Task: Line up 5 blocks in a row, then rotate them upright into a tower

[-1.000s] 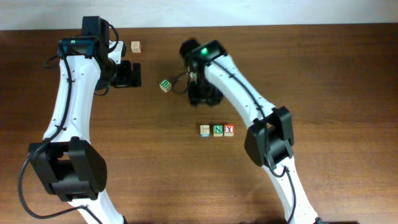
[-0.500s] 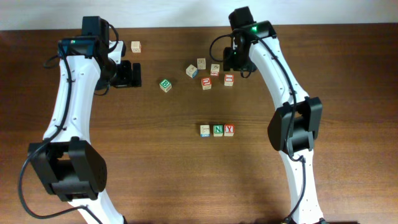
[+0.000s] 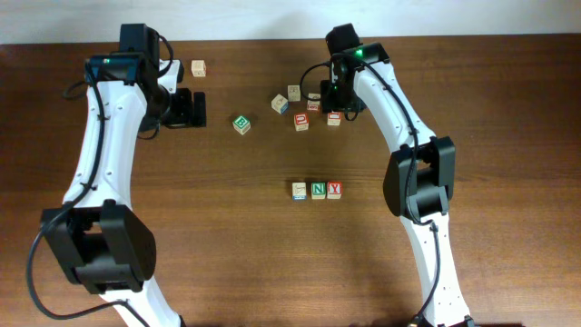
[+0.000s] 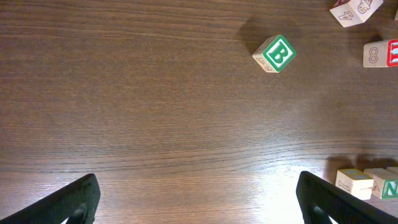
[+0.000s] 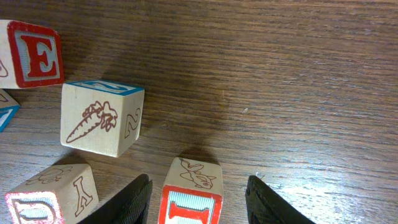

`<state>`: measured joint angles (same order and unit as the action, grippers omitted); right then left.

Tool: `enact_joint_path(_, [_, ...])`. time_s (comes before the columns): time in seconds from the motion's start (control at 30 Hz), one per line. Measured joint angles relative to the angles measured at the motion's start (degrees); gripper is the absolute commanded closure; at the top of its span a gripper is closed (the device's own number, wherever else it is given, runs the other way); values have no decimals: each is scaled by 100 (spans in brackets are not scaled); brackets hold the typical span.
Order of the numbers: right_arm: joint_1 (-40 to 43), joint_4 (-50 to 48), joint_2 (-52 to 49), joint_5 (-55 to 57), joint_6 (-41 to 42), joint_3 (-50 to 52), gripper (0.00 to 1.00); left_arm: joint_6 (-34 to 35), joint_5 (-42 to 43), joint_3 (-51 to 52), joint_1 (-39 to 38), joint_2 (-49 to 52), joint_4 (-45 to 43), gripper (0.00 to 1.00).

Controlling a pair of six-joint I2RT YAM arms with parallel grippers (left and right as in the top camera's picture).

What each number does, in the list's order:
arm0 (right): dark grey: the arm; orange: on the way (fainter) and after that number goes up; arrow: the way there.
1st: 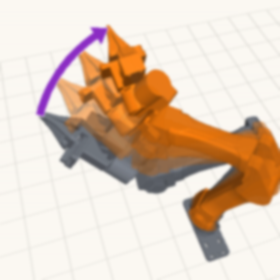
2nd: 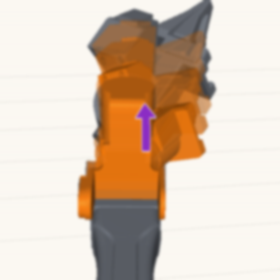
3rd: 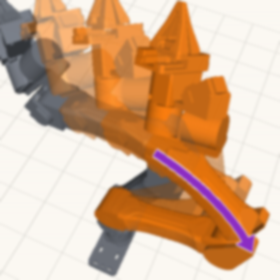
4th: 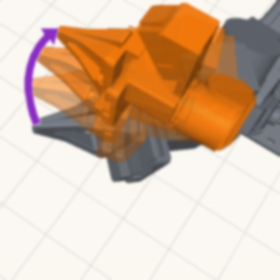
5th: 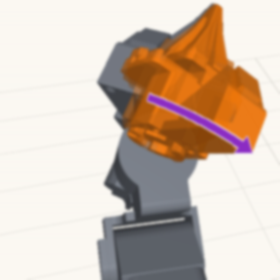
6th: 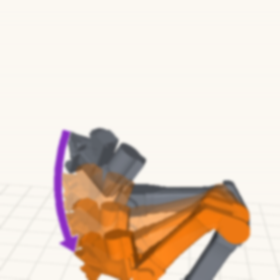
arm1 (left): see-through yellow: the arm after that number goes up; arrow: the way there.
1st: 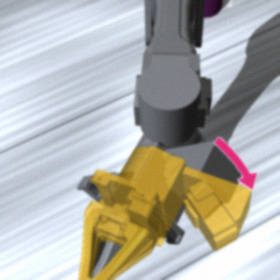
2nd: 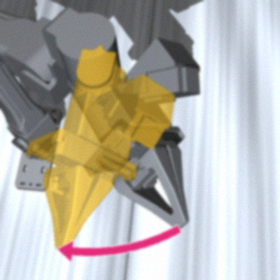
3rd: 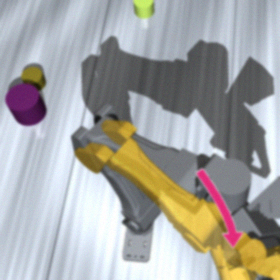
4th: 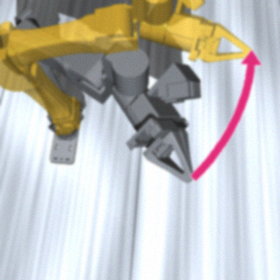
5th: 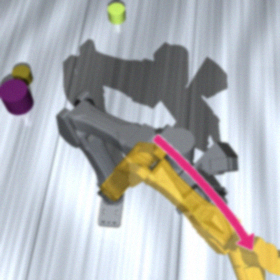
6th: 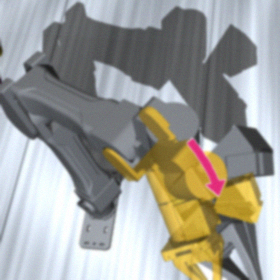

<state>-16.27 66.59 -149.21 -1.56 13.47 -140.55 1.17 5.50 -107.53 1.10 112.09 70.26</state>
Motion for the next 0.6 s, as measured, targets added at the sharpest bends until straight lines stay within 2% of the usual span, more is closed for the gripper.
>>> enact_joint_path(0.13, [0, 2, 0, 0, 2, 4, 51, 0, 0, 0, 0, 0, 0, 1])
enact_joint_path(0.3, [0, 66, -26, -2, 20, 11, 66, 0, 0, 0, 0, 0, 0, 1])
enact_joint_path(0.5, [0, 155, -90, 0, 28, 9, 75, 0, 0, 0, 0, 0, -2, 1])
enact_joint_path(0.6, [0, 352, -87, -13, 31, -9, 75, 0, 2, 0, 0, 0, 0, 1])
